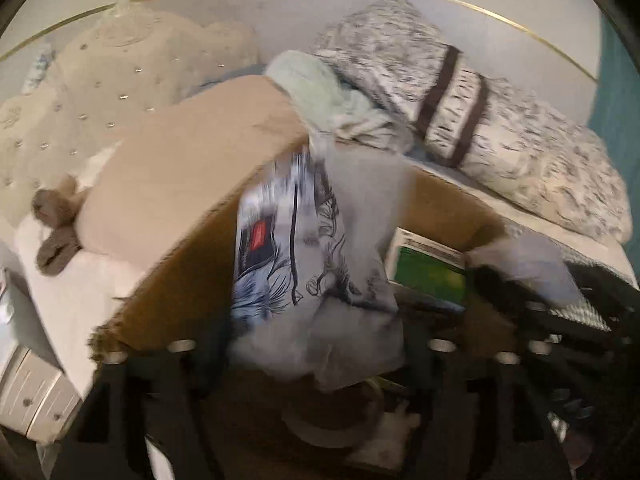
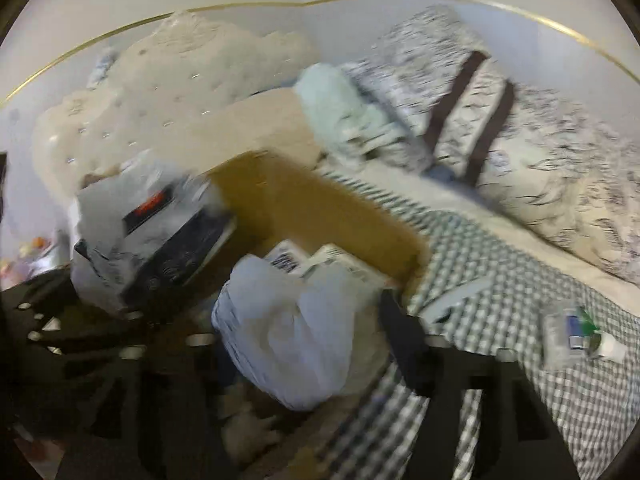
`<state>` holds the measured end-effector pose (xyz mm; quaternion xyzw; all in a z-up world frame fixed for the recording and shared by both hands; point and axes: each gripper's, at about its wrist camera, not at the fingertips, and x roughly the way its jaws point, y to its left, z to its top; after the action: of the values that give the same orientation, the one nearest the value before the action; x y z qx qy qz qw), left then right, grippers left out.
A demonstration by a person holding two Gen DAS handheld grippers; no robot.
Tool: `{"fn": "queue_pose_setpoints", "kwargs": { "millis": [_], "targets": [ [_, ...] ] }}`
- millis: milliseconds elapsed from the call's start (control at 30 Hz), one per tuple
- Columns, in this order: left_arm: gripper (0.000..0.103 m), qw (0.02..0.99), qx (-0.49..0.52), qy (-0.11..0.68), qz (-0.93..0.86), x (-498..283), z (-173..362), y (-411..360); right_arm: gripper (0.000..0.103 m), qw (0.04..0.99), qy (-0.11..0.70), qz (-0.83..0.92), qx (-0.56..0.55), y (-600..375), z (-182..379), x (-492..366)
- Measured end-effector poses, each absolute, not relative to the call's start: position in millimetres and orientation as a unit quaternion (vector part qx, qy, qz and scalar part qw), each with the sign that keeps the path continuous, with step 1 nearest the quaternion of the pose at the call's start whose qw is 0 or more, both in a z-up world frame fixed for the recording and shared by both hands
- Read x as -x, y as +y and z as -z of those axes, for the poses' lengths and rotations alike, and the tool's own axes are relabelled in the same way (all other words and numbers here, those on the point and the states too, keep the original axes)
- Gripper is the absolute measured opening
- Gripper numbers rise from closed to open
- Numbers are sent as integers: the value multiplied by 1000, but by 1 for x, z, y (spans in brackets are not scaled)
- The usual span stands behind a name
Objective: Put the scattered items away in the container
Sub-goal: 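Open the right tool over the box while the left tool releases the floral pouch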
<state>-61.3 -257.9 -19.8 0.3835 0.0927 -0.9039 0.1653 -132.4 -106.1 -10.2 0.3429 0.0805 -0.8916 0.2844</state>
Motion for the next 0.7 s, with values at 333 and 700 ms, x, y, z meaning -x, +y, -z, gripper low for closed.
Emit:
{"fn": "queue_pose_setpoints", "kwargs": {
  "millis": [333, 700],
  "targets": [
    [93, 167, -373, 86, 909, 47, 5, -246, 72, 314, 22, 880, -357, -90, -4, 137],
    [94, 177, -366, 75, 911, 18, -12, -238, 73, 342, -20, 874, -345, -89, -35, 126]
  ]
}}
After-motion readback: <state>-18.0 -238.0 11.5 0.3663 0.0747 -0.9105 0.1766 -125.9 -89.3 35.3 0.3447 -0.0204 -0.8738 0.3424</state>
